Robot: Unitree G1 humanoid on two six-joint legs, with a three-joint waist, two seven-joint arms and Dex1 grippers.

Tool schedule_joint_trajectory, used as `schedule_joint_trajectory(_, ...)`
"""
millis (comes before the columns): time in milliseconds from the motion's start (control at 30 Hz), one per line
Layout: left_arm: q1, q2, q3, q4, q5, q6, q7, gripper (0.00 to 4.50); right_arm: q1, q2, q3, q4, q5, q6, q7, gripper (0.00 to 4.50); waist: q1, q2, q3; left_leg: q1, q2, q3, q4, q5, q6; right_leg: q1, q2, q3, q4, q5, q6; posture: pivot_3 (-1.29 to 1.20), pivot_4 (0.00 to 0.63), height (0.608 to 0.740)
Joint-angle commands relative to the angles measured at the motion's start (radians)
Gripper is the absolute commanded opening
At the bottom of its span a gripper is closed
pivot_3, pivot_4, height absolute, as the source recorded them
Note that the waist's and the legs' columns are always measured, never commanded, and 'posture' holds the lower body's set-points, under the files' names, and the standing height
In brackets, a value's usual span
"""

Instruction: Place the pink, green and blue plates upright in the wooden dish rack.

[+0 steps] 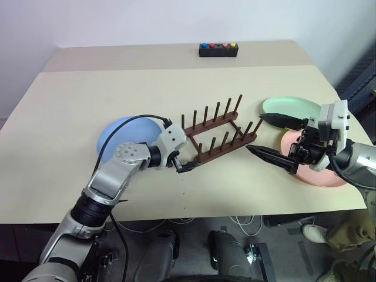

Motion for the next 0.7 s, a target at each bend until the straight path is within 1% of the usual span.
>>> schedule_joint_trajectory(33,-0.019,-0.018,-0.002,-0.011,-0.001,0.070,0.029,4.50,0.008,-0.010,-0.035,-0.029,0.006,-0.019,0.010,4.46,0.000,0.000,0.000,0.000,0.000,0.000,0.000,0.000,0.000,0.000,0.000,0.000,0.000,0.000,0.000,0.00,0.150,0.740)
schedule_joint_trajectory(167,-0.036,0.000,-0.048,0.007,0.006,0.129,0.002,4.50,0.073,-0.054,-0.085,-0.024,-0.020,-0.025,0.051,4.46,0.000,0.000,0.000,0.000,0.000,0.000,0.000,0.000,0.000,0.000,0.000,0.000,0.000,0.000,0.000,0.00,0.150,0.740)
schedule_joint_trajectory(267,-0.048,0.012,-0.076,0.032,0.013,0.135,-0.016,4.50,0.124,-0.086,-0.100,-0.020,-0.056,-0.033,0.080,4.46,0.000,0.000,0.000,0.000,0.000,0.000,0.000,0.000,0.000,0.000,0.001,0.000,0.000,0.000,0.000,0.00,0.150,0.740)
schedule_joint_trajectory(400,-0.066,-0.001,-0.091,0.057,0.020,0.125,-0.014,4.50,0.207,-0.118,-0.121,-0.013,-0.113,-0.040,0.105,4.46,0.001,0.000,0.000,0.000,0.000,0.000,0.000,0.000,0.000,0.001,0.000,0.000,0.000,0.000,0.000,0.00,0.150,0.740)
schedule_joint_trajectory(600,-0.072,-0.041,-0.093,0.093,0.023,0.096,-0.010,4.50,0.250,-0.109,-0.174,-0.028,-0.110,-0.039,0.100,4.46,0.001,0.000,-0.001,0.000,0.000,0.000,0.001,0.000,0.000,0.002,0.000,0.000,0.000,0.000,0.000,0.00,0.150,0.740)
schedule_joint_trajectory(700,-0.080,-0.082,-0.081,0.111,0.005,0.132,0.000,3.60,0.251,-0.107,-0.185,-0.033,-0.111,-0.038,0.095,4.50,0.003,0.000,-0.001,0.000,0.000,0.000,0.002,0.000,0.000,0.002,0.000,0.000,0.000,0.000,0.000,0.00,0.150,0.740)
